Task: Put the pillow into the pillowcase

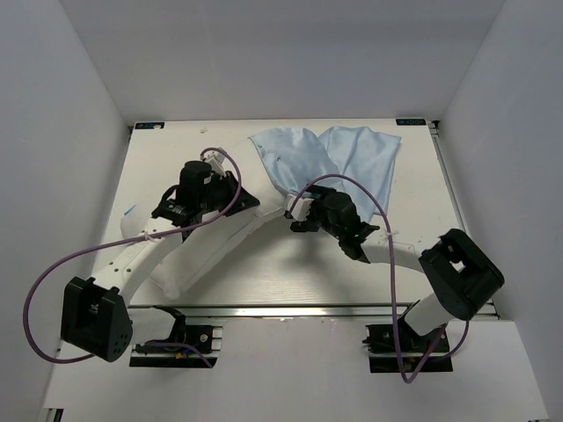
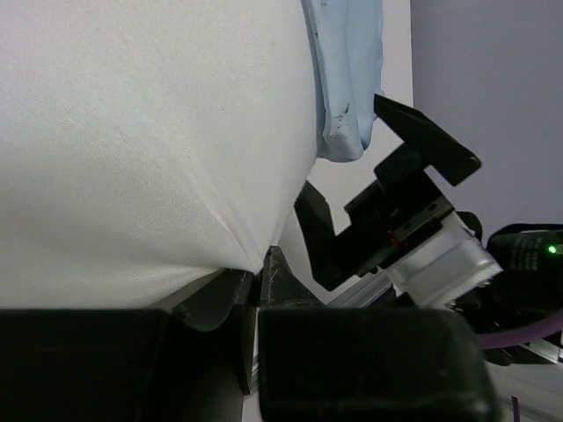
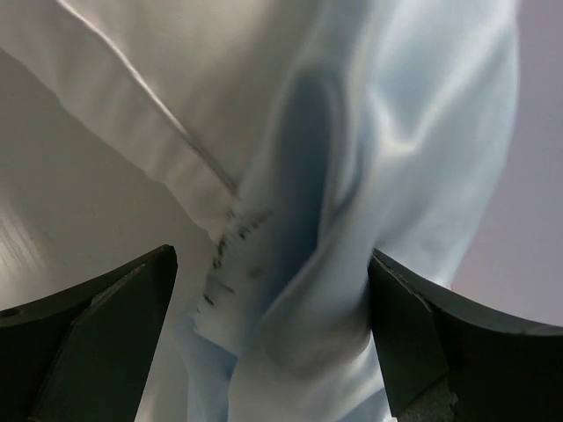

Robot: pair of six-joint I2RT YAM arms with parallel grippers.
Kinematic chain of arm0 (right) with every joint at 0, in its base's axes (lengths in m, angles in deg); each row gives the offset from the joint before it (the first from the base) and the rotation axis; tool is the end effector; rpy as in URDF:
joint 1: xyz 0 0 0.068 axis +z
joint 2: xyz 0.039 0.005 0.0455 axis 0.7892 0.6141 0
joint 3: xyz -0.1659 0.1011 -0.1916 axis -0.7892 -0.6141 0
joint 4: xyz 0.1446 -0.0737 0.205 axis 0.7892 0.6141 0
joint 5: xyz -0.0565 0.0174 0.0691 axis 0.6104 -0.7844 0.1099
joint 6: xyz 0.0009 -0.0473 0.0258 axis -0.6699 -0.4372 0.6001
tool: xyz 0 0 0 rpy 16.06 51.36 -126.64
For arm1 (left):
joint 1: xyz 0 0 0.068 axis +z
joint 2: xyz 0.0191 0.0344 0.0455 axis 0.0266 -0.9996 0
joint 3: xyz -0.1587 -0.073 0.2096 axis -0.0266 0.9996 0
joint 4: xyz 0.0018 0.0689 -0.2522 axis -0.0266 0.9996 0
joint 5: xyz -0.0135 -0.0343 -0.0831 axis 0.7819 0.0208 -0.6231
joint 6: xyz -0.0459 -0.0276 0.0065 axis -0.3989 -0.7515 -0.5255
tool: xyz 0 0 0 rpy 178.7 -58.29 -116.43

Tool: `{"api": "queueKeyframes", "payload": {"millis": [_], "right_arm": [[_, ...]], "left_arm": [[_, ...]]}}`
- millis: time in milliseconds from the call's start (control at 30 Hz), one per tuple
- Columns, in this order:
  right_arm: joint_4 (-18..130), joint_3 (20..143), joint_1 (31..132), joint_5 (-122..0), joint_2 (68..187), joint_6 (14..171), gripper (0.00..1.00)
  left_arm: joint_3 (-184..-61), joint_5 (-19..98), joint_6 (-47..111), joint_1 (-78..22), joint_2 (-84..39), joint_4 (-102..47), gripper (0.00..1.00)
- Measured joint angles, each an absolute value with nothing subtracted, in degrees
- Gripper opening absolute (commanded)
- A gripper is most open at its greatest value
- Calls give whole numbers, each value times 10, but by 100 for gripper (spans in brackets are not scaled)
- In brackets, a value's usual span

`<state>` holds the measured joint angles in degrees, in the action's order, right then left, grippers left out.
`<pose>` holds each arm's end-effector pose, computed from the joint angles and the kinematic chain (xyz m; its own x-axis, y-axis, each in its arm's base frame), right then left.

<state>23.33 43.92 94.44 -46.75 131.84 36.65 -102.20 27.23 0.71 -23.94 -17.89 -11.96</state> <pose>0.2349 0.2088 0.2091 0.3208 -0.7194 -0.6161 -0.5344 0.3995 -0.7448 0.2482 -0.1159 0.2836 -0.7917 -0.3642 -0.4904 0.1251 0.6891 -0.7138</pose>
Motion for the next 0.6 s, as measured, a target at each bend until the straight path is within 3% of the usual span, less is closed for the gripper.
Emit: {"api": "queueKeyframes", "payload": {"millis": [167,233,400,567,600], "right_arm": [[241,474,933,-516,1364,354,88],[248,499,925,-530,1380,354,80],[280,578,899,-565,1420,371,41],[326,625,878,-619,1428,394,23],[333,626,876,-629,1425,398,13]], "left_arm": [[-1041,235,7,-224,-196,-109,0],[-1048,222,7,-218,-201,-108,0],[-1060,206,9,-210,-205,-106,0],[-1076,190,12,-207,-210,-103,0],[-1080,186,13,-207,-212,-100,0]]}}
